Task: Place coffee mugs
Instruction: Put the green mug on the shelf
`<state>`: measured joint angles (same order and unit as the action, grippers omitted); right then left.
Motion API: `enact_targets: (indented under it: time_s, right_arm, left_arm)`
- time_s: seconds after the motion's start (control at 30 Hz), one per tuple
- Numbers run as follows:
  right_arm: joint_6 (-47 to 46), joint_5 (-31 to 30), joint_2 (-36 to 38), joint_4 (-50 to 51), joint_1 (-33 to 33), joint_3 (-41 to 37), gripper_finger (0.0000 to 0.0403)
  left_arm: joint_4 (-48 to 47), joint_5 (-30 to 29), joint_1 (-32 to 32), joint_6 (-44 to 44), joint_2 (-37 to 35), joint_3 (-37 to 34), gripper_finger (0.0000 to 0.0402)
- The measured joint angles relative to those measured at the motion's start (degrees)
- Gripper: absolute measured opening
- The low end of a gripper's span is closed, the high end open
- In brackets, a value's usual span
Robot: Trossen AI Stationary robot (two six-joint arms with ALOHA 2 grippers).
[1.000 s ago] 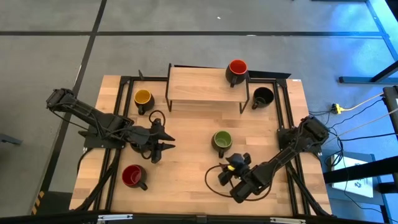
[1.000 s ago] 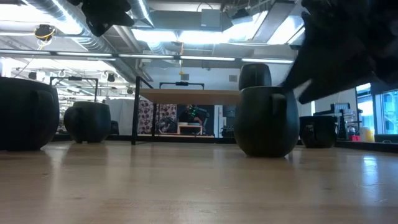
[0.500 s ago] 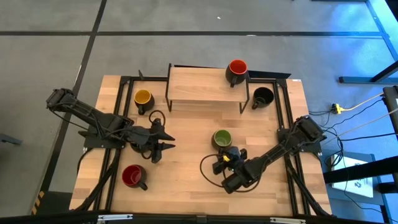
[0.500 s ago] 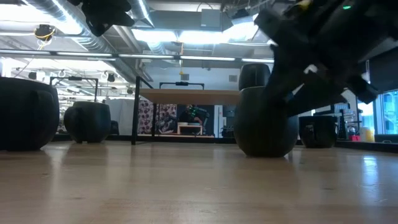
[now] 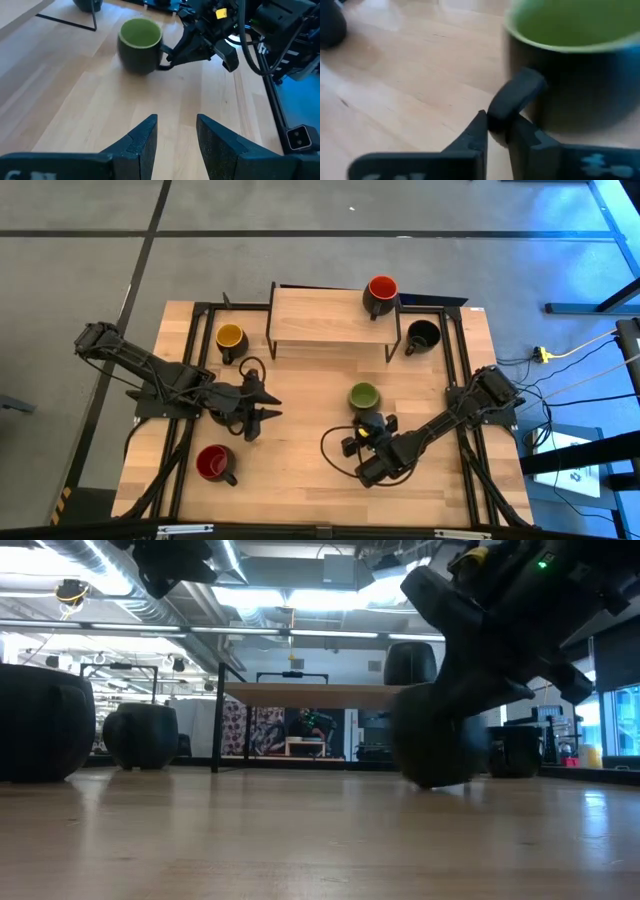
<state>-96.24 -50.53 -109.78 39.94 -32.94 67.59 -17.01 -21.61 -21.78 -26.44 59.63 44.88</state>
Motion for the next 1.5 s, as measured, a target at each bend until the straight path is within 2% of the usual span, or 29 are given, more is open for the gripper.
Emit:
enact_targets:
  time_s: [0.13,0.3,0.53,0.7,1.07,1.23,1.5]
  right_arm:
    - [0.3,1.7,0.0,1.0,0.0,-0.1,0.0005]
    - [1.9,1.1,0.7,1.5,0.0,0.0,0.0004]
    - [16.4,1.7,1.6,-7.9,-0.1,-0.1,0.0003]
    - [28.6,2.4,1.9,-19.5,0.0,-0.1,0.0003]
    - [50.1,11.2,3.3,-41.5,5.6,-0.1,0.0003]
    - [58.3,13.5,8.1,-43.5,9.0,0.0,0.0003]
    - [69.0,25.5,14.4,-46.5,18.4,0.0,0.0003]
  left_arm:
    - [0.0,-0.1,0.0,0.0,-0.1,0.0,0.0132]
    - [-0.5,0.1,0.0,0.0,-2.4,0.0,0.0132]
    - [-0.8,2.5,0.0,-0.1,-8.1,0.0,0.0131]
    - [-4.2,3.1,0.0,-1.8,-11.9,0.0,0.0131]
    - [-6.0,2.9,2.1,1.5,-13.5,0.0,0.0131]
    - [-7.4,5.5,5.4,3.7,-13.5,0.0,0.0131]
    - [-7.7,7.7,9.5,7.7,-13.5,0.0,0.0131]
